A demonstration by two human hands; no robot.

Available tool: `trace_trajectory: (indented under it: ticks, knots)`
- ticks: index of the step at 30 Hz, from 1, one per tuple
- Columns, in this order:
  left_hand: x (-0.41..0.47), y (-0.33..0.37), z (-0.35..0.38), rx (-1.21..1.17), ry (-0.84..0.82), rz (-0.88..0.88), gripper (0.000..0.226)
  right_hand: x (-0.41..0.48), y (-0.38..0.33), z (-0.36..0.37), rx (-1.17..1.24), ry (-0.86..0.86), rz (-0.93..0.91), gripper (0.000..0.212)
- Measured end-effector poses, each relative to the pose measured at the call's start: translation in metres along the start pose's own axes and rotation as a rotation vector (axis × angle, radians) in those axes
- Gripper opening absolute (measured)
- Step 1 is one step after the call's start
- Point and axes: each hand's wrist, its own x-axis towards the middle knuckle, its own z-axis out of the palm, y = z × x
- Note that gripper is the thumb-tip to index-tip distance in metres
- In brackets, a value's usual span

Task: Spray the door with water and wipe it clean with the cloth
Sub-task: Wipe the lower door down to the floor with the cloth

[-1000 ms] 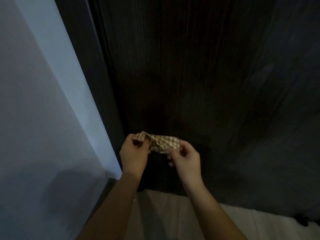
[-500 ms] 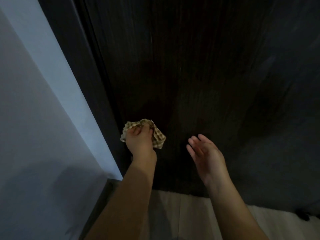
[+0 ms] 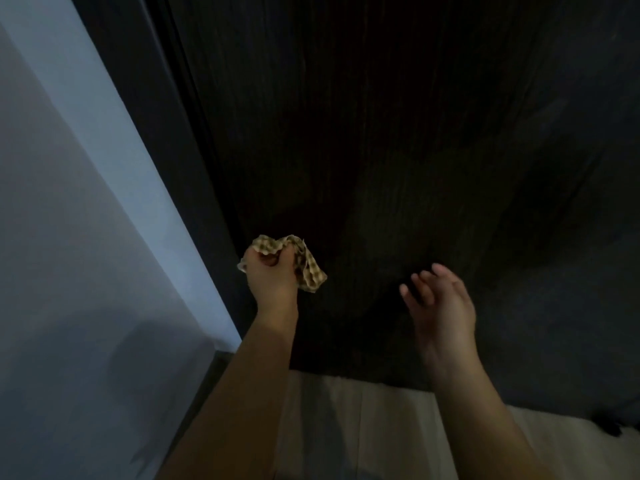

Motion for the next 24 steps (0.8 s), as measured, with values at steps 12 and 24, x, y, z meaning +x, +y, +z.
trace_trajectory:
  ticks: [12, 24]
  knots:
    - [-0.006, -0.086, -0.009, 0.221, 0.030, -0.104, 0.043, 0.020, 0.012, -0.019, -0.035, 0.066, -0.138, 0.015]
    - [-0.003, -0.118, -0.015, 0.188, -0.027, -0.153, 0.041, 0.028, 0.021, -0.039, 0.056, 0.003, 0.010, 0.014]
